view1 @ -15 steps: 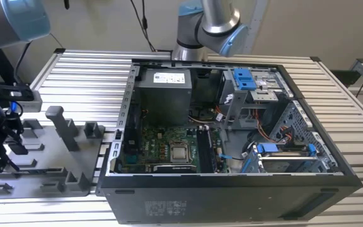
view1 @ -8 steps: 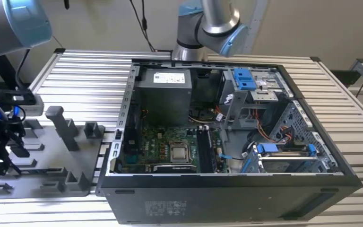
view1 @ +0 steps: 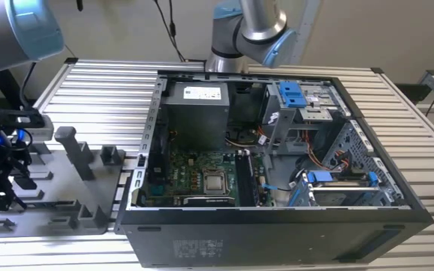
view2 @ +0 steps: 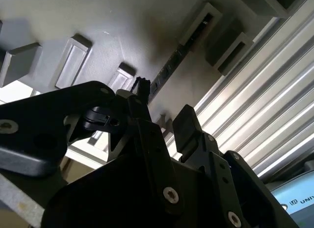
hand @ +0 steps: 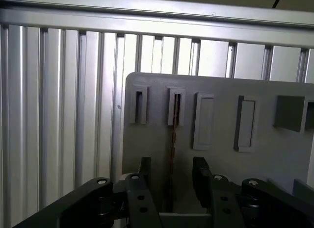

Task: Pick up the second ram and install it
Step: 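Pick up the second ram and move it above second insertion slot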

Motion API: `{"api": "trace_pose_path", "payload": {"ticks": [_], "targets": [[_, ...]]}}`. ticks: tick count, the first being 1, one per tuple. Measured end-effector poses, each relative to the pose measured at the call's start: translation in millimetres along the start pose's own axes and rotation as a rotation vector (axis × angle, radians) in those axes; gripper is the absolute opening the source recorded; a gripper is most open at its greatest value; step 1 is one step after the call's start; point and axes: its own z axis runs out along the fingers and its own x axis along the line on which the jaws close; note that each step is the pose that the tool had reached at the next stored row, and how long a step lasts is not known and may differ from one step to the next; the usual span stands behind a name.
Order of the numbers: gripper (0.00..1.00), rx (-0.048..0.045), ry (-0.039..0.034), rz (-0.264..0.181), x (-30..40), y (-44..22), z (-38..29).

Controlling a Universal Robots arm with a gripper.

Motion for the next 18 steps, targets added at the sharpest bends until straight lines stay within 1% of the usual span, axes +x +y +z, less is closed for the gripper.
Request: {"api": "trace_pose_path", "payload": {"ticks": [4,9,11,14,15,18], "targets": [[0.48,0.0002,-0.0001,0.000,0.1,0.0,3.1],[0.48,0.0011,0.0002,0.000,0.1,1.2,9.4],[0.48,0.0047,-0.0003,0.000,0.1,2.5,11.8],[0.48,0.0126,-0.0008,-0.002,0.1,3.8,15.7],[0.48,0.0140,-0.0010,-0.003,0.0,4.1,17.1],[0.48,0.0142,-0.0008,-0.004,-0.3,4.6,20.5]]}}
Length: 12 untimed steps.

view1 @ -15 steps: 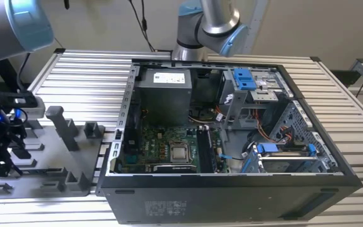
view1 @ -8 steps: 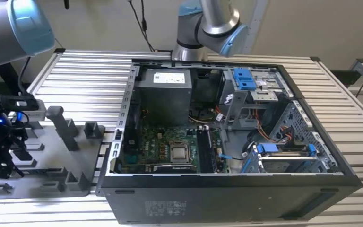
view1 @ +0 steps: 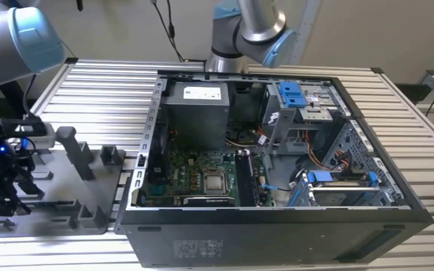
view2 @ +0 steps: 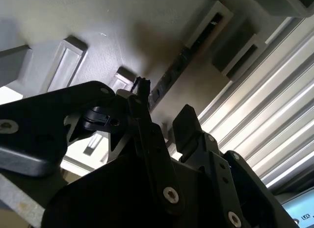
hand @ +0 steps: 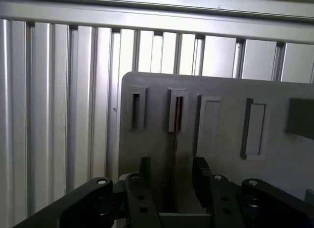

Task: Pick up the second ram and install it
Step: 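Pick up the second ram and move it above second insertion slot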

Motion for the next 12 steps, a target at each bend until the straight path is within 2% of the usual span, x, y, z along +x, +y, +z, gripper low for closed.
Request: {"api": "trace_pose_path", "payload": {"ticks": [12], "targets": [[0.48,-0.0010,0.0007,-0.018,-2.0,0.1,9.2]]}}
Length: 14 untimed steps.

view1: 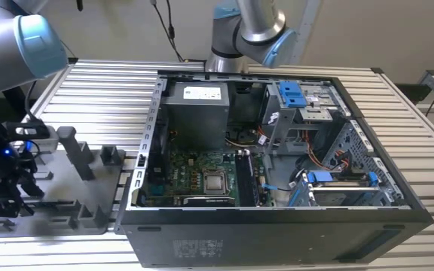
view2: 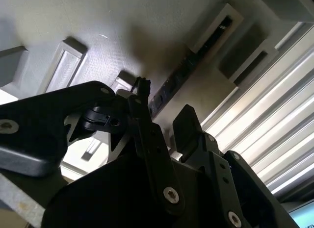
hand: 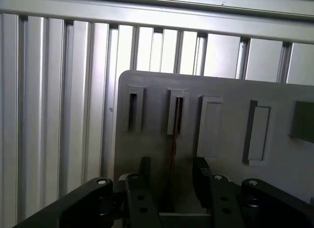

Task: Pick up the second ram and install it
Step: 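Pick up the second ram and move it above second insertion slot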

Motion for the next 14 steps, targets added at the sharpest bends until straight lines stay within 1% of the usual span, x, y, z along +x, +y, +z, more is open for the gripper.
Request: {"api": "trace_pose_path", "payload": {"ticks": [3,11,13,14], "targets": [[0.48,-0.0001,0.0002,0.000,0.0,0.0,1.2],[0.48,0.0000,0.0002,0.000,0.0,0.0,1.4],[0.46,0.0001,0.0001,0.000,0.0,0.0,1.4],[0.40,0.0001,0.0002,0.000,0.0,0.0,1.4]]}}
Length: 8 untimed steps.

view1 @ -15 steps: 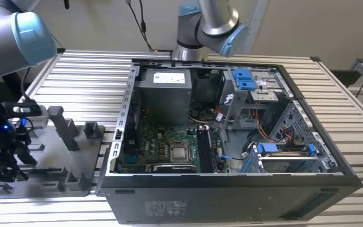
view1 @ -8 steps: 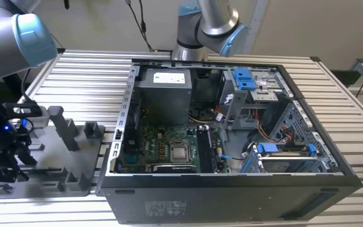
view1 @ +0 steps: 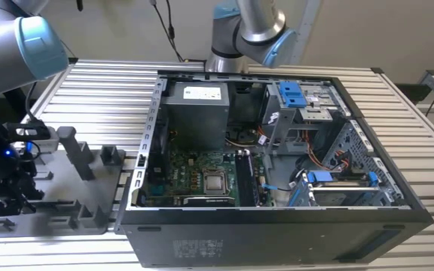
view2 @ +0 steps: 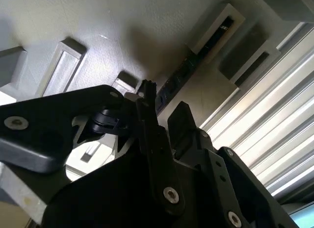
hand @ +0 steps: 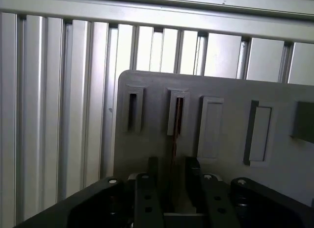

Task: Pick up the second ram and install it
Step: 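Pick up the second ram and move it above second insertion slot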

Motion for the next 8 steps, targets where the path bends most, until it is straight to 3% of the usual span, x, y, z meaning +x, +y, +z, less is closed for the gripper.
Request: {"api": "trace_pose_path", "payload": {"ticks": [3,8], "targets": [[0.27,0.0000,0.0000,0.000,0.0,0.0,0.0],[0.24,0.0000,0.0000,0.000,0.0,0.0,0.1]]}}
